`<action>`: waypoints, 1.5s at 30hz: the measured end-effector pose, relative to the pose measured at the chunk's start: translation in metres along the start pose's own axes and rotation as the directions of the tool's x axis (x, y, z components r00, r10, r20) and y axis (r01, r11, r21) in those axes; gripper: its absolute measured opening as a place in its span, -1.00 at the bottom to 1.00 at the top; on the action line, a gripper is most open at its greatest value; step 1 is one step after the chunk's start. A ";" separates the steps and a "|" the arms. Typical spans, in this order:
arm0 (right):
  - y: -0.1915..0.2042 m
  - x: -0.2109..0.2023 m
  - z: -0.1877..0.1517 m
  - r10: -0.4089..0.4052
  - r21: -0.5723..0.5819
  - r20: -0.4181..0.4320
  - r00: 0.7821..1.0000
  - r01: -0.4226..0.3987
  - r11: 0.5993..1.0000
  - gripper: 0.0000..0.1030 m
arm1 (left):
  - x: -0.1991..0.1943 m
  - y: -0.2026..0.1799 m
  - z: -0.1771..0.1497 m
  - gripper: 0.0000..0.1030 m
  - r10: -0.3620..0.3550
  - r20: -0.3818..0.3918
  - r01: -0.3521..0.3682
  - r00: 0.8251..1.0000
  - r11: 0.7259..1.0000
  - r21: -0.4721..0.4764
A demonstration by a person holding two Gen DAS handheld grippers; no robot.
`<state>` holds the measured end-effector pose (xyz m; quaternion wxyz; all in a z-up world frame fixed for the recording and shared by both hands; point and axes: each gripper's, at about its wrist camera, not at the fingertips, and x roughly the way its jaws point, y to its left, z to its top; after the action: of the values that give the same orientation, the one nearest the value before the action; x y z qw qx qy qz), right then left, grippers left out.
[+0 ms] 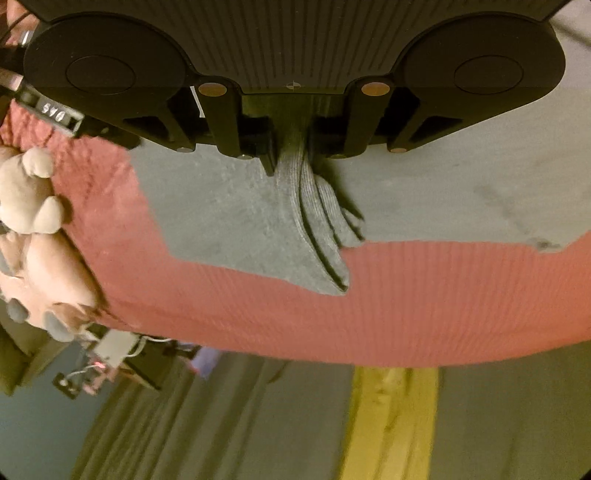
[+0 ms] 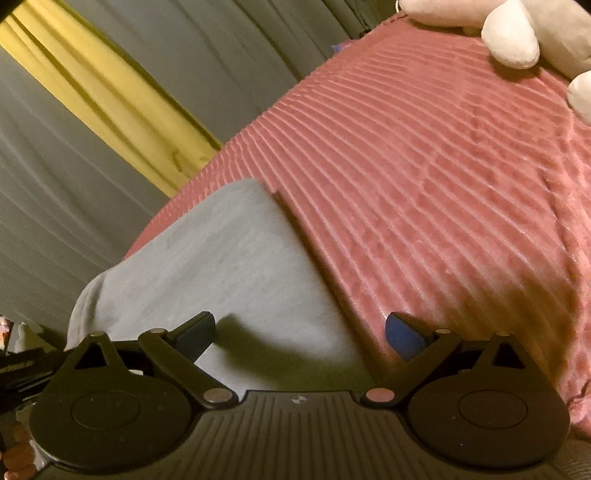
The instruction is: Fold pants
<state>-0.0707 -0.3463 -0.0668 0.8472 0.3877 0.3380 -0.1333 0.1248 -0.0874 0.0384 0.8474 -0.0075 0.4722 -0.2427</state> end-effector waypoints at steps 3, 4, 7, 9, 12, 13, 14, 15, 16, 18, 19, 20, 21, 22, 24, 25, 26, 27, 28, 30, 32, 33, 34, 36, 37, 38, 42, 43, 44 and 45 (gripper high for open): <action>0.000 0.000 -0.001 -0.009 -0.009 -0.003 1.000 0.009 1.000 0.92 | -0.001 0.025 -0.005 -0.60 0.076 -0.003 -0.076 0.997 0.997 -0.011; 0.001 0.002 0.000 -0.012 -0.010 -0.009 1.000 0.012 1.000 0.92 | 0.001 0.033 -0.008 -0.57 0.103 -0.017 -0.104 0.995 0.994 -0.025; 0.002 0.004 0.000 -0.030 -0.009 -0.020 0.999 0.030 1.000 0.92 | 0.001 0.050 -0.022 -0.34 0.105 -0.045 -0.107 0.993 0.993 -0.051; 0.003 0.006 0.001 -0.034 -0.006 -0.026 0.999 0.034 0.999 0.92 | -0.004 0.052 -0.033 -0.15 0.100 -0.022 -0.101 0.995 0.994 -0.038; 0.003 0.007 0.002 -0.042 -0.003 -0.033 0.999 0.041 0.999 0.92 | -0.008 0.054 -0.045 0.14 0.082 -0.034 -0.083 0.996 0.996 -0.035; 0.003 0.008 0.002 -0.045 -0.005 -0.037 0.998 0.045 0.999 0.92 | -0.007 0.055 -0.048 0.14 0.065 -0.046 -0.067 0.997 0.997 -0.037; 0.004 0.008 0.001 -0.050 -0.009 -0.039 0.998 0.049 0.999 0.92 | -0.005 0.057 -0.050 0.14 0.051 -0.057 -0.054 0.997 0.998 -0.043; 0.005 0.009 0.001 -0.055 -0.017 -0.041 0.998 0.055 0.998 0.92 | -0.001 0.059 -0.053 0.14 0.041 -0.073 -0.046 0.997 0.997 -0.061; 0.006 0.010 0.000 -0.061 -0.025 -0.044 0.997 0.060 0.998 0.92 | 0.000 0.058 -0.056 0.08 0.030 -0.090 -0.038 0.995 0.996 -0.078; 0.008 0.011 0.000 -0.068 -0.034 -0.046 0.997 0.066 0.997 0.92 | 0.007 0.060 -0.061 0.06 0.005 -0.138 -0.019 0.990 0.995 -0.097; 0.008 0.011 0.000 -0.069 -0.034 -0.046 0.997 0.067 0.997 0.92 | 0.008 0.060 -0.062 0.06 -0.002 -0.146 -0.012 0.989 0.995 -0.097; 0.008 0.011 0.000 -0.069 -0.032 -0.046 0.997 0.067 0.997 0.92 | 0.008 0.059 -0.065 -0.02 -0.009 -0.148 -0.005 0.989 0.996 -0.091; 0.007 0.011 0.000 -0.068 -0.028 -0.047 0.997 0.067 0.997 0.92 | 0.008 0.058 -0.066 -0.18 -0.013 -0.151 0.001 0.989 0.997 -0.078; 0.007 0.010 -0.001 -0.068 -0.025 -0.047 0.997 0.067 0.997 0.92 | 0.008 0.056 -0.068 -0.44 -0.006 -0.152 -0.003 0.988 0.998 -0.062; 0.006 0.010 -0.001 -0.070 -0.023 -0.049 0.996 0.069 0.997 0.92 | 0.005 0.056 -0.069 -0.66 0.008 -0.138 -0.015 0.990 0.999 -0.050; 0.006 0.012 -0.001 -0.073 -0.024 -0.050 0.996 0.072 0.997 0.92 | 0.001 0.059 -0.068 -0.70 -0.006 -0.129 -0.003 0.992 0.998 -0.068; 0.006 0.012 -0.001 -0.077 -0.027 -0.051 0.996 0.076 0.997 0.92 | -0.004 0.062 -0.067 -0.73 -0.028 -0.120 0.016 0.992 0.995 -0.097; 0.007 0.012 -0.001 -0.079 -0.030 -0.051 0.996 0.078 0.997 0.92 | -0.008 0.065 -0.064 -0.74 -0.056 -0.112 0.040 0.992 0.990 -0.135; 0.007 0.012 -0.001 -0.079 -0.031 -0.051 0.996 0.078 0.996 0.92 | -0.014 0.070 -0.063 -0.75 -0.086 -0.102 0.068 0.991 0.982 -0.174; 0.006 0.012 -0.001 -0.076 -0.026 -0.052 0.996 0.075 0.997 0.92 | -0.024 0.079 -0.063 -0.76 -0.127 -0.083 0.105 0.988 0.967 -0.231; 0.004 0.012 -0.001 -0.071 -0.017 -0.051 0.996 0.070 0.997 0.92 | -0.031 0.087 -0.066 -0.76 -0.144 -0.079 0.119 0.987 0.959 -0.258; 0.003 0.011 -0.001 -0.071 -0.014 -0.051 0.996 0.070 0.997 0.92 | -0.031 0.089 -0.067 -0.76 -0.139 -0.092 0.111 0.986 0.959 -0.262; 0.003 0.012 -0.001 -0.072 -0.014 -0.053 0.996 0.071 0.997 0.92 | -0.028 0.089 -0.068 -0.74 -0.124 -0.109 0.093 0.986 0.963 -0.251; 0.004 0.012 -0.001 -0.078 -0.019 -0.056 0.995 0.077 0.997 0.92 | -0.018 0.085 -0.068 -0.72 -0.043 -0.145 0.012 0.989 0.979 -0.205; 0.005 0.013 -0.001 -0.082 -0.026 -0.057 0.995 0.081 0.996 0.92 | -0.013 0.081 -0.068 -0.58 0.028 -0.165 -0.056 0.986 0.984 -0.167; 0.005 0.013 -0.001 -0.085 -0.030 -0.057 0.995 0.083 0.996 0.92 | -0.009 0.076 -0.066 -0.28 0.071 -0.171 -0.094 0.983 0.987 -0.127; 0.003 0.013 -0.001 -0.079 -0.024 -0.056 0.995 0.078 0.997 0.92 | -0.008 0.058 -0.051 0.06 0.114 -0.093 -0.117 0.989 0.993 -0.030; 0.003 0.013 -0.001 -0.078 -0.021 -0.056 0.995 0.077 0.997 0.92 | -0.007 0.055 -0.045 0.09 0.107 -0.073 -0.110 0.991 0.994 -0.027; 0.003 0.014 -0.001 -0.079 -0.021 -0.056 0.995 0.078 0.997 0.92 | -0.007 0.053 -0.039 0.17 0.102 -0.056 -0.103 0.993 0.994 -0.030; 0.002 0.013 -0.001 -0.080 -0.023 -0.056 0.995 0.079 0.997 0.92 | -0.006 0.052 -0.033 0.21 0.101 -0.039 -0.102 0.994 0.994 -0.038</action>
<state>-0.0605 -0.3432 -0.0749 0.8352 0.3688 0.3785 -0.1523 0.1168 -0.0323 0.0120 0.8494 0.0042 0.4923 -0.1901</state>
